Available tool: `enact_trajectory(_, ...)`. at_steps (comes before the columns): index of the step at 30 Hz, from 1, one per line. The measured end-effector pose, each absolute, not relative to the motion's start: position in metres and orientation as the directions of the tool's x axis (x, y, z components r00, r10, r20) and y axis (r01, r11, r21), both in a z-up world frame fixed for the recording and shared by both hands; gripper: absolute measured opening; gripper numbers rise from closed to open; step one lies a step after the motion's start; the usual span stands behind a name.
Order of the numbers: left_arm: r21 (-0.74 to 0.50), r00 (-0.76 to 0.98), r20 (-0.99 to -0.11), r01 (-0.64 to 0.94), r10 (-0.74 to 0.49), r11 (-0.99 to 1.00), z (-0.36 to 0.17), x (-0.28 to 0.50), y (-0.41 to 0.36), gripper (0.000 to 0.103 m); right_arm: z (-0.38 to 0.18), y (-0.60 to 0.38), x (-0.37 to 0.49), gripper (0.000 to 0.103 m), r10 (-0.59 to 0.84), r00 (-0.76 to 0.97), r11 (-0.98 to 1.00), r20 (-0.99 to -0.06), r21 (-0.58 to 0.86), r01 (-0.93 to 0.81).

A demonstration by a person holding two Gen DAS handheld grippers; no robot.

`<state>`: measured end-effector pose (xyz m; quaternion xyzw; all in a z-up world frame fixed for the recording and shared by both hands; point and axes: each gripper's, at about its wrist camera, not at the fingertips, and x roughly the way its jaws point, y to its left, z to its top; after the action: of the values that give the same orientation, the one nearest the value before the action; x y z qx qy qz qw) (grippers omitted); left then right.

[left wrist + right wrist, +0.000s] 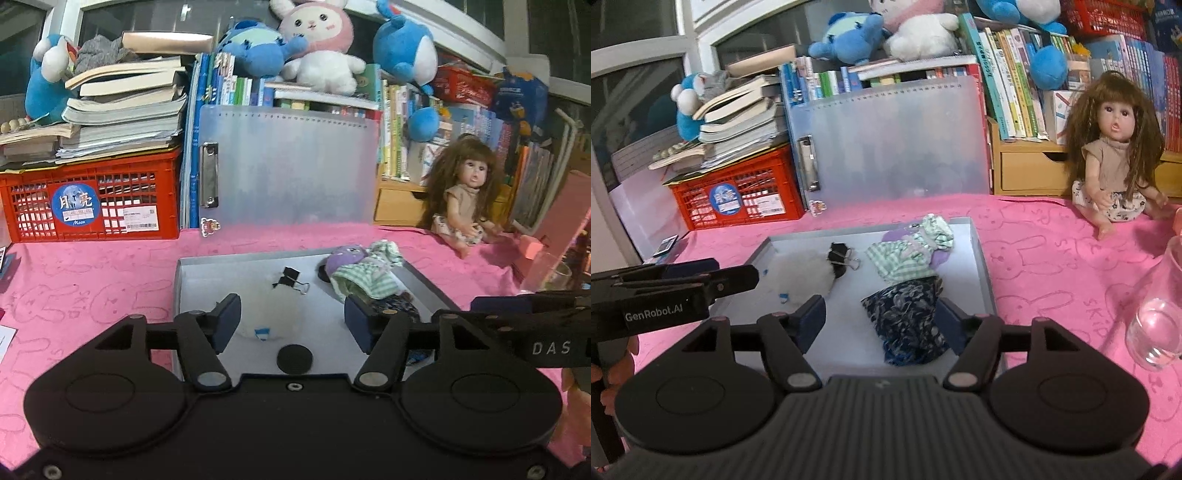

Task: Organize objects
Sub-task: 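Lower the disc and floral cloth into the box and open both grippers, then withdraw both grippers and move the left gripper toward the red pompom hair tie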

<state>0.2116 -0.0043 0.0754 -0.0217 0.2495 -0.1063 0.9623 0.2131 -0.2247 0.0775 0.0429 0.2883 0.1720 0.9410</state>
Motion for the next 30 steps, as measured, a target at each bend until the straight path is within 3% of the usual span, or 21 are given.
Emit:
enact_trajectory(15, -0.079, 0.855, -0.453, 0.246, -0.254, 0.966, 0.075, 0.148, 0.004, 0.072, 0.079, -0.215, 0.158, 0.08, 0.376, 0.782, 0.922, -0.497, 0.115, -0.37)
enact_trajectory(30, -0.046, 0.835, -0.489, 0.265, -0.253, 0.963, 0.051, 0.108, 0.01, 0.077, 0.06, -0.212, 0.133, 0.082, 0.376, 0.762, 0.916, -0.527, 0.092, -0.389)
